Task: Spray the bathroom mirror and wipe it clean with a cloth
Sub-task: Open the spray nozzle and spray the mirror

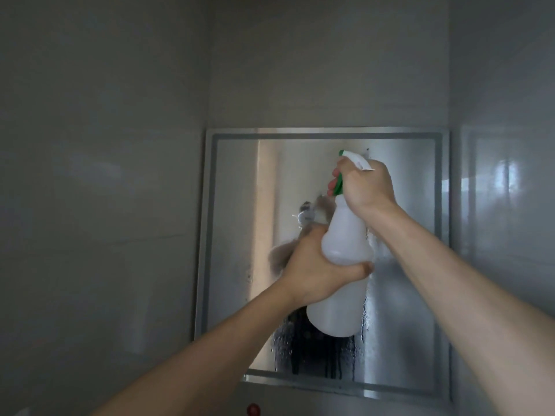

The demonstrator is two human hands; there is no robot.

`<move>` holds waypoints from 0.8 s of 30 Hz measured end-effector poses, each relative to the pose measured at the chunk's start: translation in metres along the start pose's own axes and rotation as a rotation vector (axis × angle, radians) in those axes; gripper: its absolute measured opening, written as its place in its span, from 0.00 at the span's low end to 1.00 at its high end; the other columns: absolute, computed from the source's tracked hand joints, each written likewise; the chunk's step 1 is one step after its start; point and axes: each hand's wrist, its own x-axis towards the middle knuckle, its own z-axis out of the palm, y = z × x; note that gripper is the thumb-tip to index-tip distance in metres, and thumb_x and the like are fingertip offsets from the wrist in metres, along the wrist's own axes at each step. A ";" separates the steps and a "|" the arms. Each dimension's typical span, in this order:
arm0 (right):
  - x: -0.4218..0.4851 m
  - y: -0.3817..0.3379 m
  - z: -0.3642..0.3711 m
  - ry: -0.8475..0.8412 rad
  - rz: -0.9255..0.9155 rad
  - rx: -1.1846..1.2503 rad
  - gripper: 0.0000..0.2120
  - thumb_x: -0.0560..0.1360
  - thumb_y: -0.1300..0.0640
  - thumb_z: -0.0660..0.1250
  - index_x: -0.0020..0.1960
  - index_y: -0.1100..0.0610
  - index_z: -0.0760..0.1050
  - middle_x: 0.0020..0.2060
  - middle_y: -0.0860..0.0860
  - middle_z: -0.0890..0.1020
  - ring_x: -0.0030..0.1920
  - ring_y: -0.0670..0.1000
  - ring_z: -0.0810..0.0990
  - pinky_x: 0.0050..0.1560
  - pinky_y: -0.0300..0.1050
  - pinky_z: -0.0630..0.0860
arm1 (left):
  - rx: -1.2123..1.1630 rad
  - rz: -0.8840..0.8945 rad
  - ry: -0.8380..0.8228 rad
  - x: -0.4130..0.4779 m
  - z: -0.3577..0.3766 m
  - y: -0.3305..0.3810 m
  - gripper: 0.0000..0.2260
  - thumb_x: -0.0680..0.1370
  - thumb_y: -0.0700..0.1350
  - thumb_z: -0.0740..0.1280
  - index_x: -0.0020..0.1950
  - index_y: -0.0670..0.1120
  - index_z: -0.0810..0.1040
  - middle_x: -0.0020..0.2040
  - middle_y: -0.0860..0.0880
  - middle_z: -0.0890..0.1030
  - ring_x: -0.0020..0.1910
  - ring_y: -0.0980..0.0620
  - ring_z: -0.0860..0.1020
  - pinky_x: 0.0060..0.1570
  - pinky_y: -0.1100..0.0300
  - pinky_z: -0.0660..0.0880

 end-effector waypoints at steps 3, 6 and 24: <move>0.003 0.006 -0.012 -0.001 0.023 -0.016 0.13 0.75 0.52 0.62 0.36 0.58 0.77 0.30 0.53 0.83 0.30 0.51 0.81 0.38 0.45 0.79 | -0.024 -0.010 -0.044 0.002 0.011 -0.001 0.28 0.59 0.58 0.79 0.56 0.55 0.77 0.49 0.54 0.86 0.48 0.56 0.85 0.50 0.49 0.84; 0.003 0.018 -0.023 0.001 0.058 -0.048 0.15 0.72 0.48 0.61 0.38 0.59 0.77 0.28 0.54 0.79 0.29 0.53 0.79 0.37 0.46 0.77 | -0.031 -0.006 -0.081 0.002 0.024 -0.006 0.33 0.58 0.60 0.79 0.59 0.54 0.75 0.51 0.54 0.85 0.49 0.57 0.85 0.52 0.51 0.84; -0.030 0.099 -0.086 0.102 0.177 -0.257 0.25 0.72 0.40 0.61 0.39 0.64 0.74 0.25 0.50 0.77 0.26 0.49 0.76 0.36 0.46 0.75 | 0.135 -0.044 -0.529 -0.013 0.086 -0.031 0.26 0.63 0.65 0.77 0.58 0.62 0.75 0.53 0.60 0.84 0.54 0.57 0.82 0.59 0.50 0.80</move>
